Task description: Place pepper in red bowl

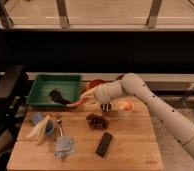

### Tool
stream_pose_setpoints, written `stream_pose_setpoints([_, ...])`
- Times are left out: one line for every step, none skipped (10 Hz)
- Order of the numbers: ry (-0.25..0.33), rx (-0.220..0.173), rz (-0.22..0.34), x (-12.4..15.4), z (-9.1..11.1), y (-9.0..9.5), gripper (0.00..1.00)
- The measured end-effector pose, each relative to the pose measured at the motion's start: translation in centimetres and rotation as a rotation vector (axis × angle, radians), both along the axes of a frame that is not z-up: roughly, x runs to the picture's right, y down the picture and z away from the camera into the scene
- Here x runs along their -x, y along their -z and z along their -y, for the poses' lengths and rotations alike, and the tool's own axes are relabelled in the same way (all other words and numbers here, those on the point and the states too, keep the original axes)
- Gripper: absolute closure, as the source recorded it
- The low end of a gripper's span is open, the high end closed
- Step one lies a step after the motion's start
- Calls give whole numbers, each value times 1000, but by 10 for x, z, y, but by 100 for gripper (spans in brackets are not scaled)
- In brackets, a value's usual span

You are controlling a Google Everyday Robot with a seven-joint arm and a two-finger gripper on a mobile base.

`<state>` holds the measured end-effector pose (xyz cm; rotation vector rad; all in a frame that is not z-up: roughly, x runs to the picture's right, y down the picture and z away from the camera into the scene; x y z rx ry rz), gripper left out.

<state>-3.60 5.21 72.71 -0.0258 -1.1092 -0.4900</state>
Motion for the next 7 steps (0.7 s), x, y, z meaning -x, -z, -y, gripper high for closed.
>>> stream_pose_setpoints([-1,-2,-2,0,0,0,100])
stream_pose_setpoints([-5,-1,-21,-2,-1,-1,100])
stream_pose_setpoints([-12,-9,-59,-14,5,-6,100])
stream_pose_setpoints([-10,-11,-78,-21,13,-13,100])
stream_pose_setpoints([-9,-17,-94,-24,23,-21,100])
stream_pose_setpoints([-1,-19,-117,-28,35,-34,100])
stream_pose_setpoints([2,-18,-144,-35,43,-46,100])
